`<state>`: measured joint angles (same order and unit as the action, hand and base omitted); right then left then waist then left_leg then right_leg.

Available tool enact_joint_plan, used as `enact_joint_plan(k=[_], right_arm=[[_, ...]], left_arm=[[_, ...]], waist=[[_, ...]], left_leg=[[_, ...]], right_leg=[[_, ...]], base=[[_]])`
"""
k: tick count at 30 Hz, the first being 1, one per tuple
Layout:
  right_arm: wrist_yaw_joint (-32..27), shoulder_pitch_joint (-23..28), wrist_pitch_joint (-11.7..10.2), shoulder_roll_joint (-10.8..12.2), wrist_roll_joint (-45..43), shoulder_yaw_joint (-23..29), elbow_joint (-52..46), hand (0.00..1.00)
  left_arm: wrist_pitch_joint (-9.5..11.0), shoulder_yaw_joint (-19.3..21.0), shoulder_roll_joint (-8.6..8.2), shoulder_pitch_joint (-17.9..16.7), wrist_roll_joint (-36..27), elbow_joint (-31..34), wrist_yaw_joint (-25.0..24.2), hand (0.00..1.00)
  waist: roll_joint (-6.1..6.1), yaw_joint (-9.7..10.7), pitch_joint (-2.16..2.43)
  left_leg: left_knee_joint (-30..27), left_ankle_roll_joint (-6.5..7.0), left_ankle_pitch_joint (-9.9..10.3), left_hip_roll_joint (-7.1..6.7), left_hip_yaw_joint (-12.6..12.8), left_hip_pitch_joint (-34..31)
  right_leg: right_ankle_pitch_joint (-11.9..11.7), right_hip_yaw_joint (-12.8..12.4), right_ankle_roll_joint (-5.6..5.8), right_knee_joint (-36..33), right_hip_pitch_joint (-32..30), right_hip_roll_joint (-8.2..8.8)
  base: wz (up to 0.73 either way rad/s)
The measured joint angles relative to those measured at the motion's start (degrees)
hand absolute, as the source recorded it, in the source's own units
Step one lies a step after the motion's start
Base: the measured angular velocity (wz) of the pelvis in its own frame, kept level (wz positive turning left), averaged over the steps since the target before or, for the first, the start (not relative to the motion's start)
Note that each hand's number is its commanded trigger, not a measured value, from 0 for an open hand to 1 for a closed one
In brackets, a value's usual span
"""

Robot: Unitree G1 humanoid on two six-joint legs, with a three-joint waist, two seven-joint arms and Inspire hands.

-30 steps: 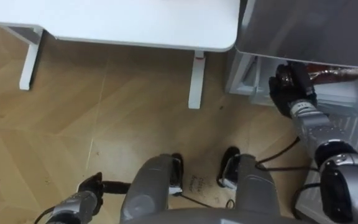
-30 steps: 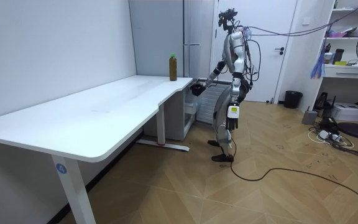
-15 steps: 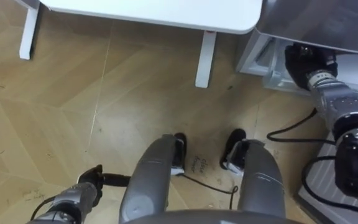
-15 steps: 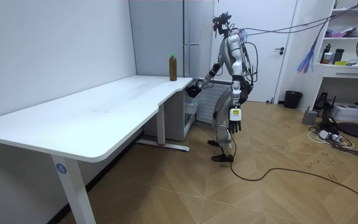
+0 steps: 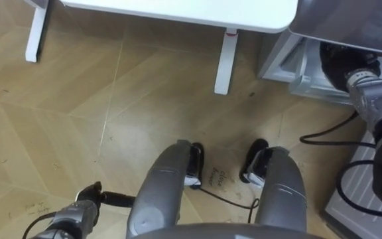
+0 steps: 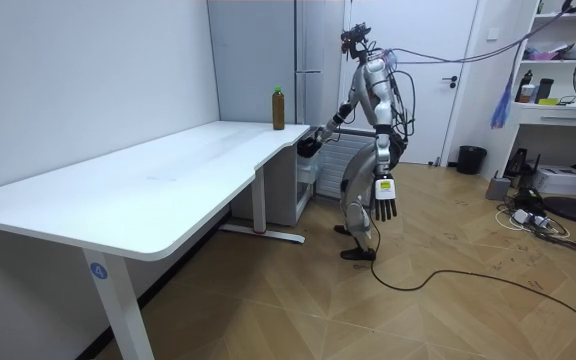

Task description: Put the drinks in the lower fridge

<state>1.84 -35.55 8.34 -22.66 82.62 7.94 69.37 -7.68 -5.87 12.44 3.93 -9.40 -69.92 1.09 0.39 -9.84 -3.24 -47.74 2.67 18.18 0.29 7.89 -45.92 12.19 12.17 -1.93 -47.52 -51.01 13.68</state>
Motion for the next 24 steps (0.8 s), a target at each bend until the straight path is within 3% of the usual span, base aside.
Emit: enact_joint_plan(k=[14,18,24], right_arm=[[0.05,0.0,0.02,-0.07,-0.06,-1.12,0.02,0.0],[0.04,0.04,1.23,-0.06,-0.1,-1.1,0.42,0.0],[0.04,0.04,1.35,-0.06,-0.44,-1.05,0.47,0.0]], left_arm=[[0.54,0.01,0.1,0.03,0.0,0.01,-0.07,0.0],[0.47,0.15,0.26,-0.25,0.01,-0.03,-0.82,0.0],[0.49,0.14,0.32,-0.2,-0.01,0.0,-1.87,0.0]], waist=[[-0.23,0.02,-0.13],[-0.35,0.04,-0.21],[-0.33,0.33,-0.2]], left_leg=[[0.14,0.12,0.09,0.27,0.66,0.58],[-0.11,0.23,0.59,1.0,0.97,1.54],[-0.13,0.27,0.75,0.95,1.24,1.77]], right_leg=[[-0.06,-0.56,-0.18,-0.04,0.14,-0.23],[-0.12,-0.61,-0.26,0.33,1.13,-0.8],[-0.16,-0.99,-0.19,0.27,1.2,-0.74]], base=[[-0.02],[-0.08],[0.0]])
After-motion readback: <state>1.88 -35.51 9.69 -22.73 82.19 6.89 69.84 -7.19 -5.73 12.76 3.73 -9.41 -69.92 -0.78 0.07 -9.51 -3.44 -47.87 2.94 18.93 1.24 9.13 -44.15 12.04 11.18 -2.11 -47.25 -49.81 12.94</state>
